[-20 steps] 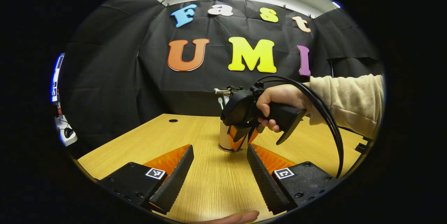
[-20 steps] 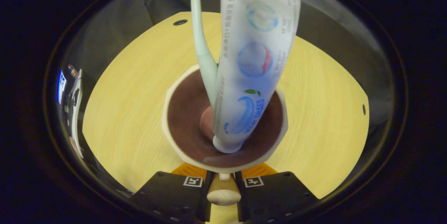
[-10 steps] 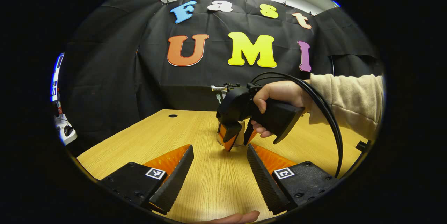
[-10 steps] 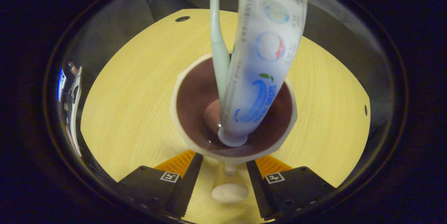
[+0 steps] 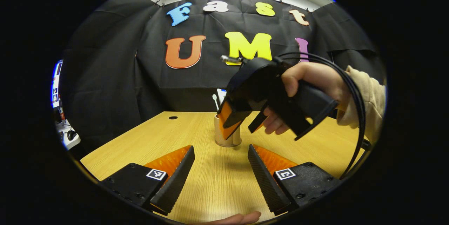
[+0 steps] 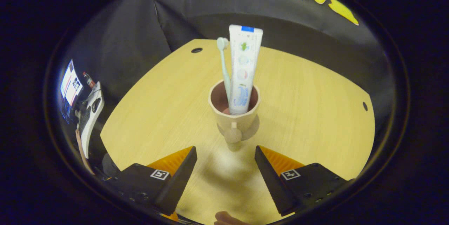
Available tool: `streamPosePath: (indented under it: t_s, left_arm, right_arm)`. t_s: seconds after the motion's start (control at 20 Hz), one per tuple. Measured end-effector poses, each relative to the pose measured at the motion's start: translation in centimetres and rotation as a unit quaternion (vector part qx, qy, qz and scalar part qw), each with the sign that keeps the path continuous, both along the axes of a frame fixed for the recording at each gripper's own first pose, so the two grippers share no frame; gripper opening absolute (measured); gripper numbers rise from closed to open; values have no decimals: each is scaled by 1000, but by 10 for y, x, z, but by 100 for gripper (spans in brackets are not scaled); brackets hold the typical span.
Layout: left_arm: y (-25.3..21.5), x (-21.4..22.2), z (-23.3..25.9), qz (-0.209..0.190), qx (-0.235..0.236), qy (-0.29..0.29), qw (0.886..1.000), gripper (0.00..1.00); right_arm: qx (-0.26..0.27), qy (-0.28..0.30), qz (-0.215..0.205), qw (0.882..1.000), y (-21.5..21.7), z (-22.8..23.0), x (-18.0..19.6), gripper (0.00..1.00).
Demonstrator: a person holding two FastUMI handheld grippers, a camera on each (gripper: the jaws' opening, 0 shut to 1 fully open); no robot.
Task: Put the toothbrush and toothpaste on the desktop into the cup, then pick up the cup and place it on the coaster on the desktop.
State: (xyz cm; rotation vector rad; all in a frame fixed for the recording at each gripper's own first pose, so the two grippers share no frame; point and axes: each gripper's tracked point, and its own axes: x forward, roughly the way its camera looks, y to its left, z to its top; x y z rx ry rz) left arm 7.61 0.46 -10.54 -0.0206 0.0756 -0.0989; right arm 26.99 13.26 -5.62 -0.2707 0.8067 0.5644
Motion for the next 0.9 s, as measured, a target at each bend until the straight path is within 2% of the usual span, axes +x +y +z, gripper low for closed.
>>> streamPosePath:
  t_s: [0.1, 0.15, 0.4, 0.7, 0.9]
  left_arm:
    - [-3, -3, 6, 2, -2, -8, 1000, 97]
    - [-5, -6, 10, 3, -2, -11, 1000, 97]
    - [-11, -29, 31, 7, -3, -25, 1000, 97]
    - [-17, -68, 69, 9, -20, -49, 999, 96]
    - [-26, -95, 94, 5, 3, -81, 997, 96]
  right_arm:
    - [-15, -81, -19, 996, -36, 28, -2, 98]
    - [-8, -104, -28, 994, -49, 40, -10, 96]
    - [72, -145, -65, 985, -107, 73, -75, 98]
    - [151, -238, -124, 951, -183, 96, -145, 98]
    - [170, -298, -163, 925, -227, 95, -182, 98]
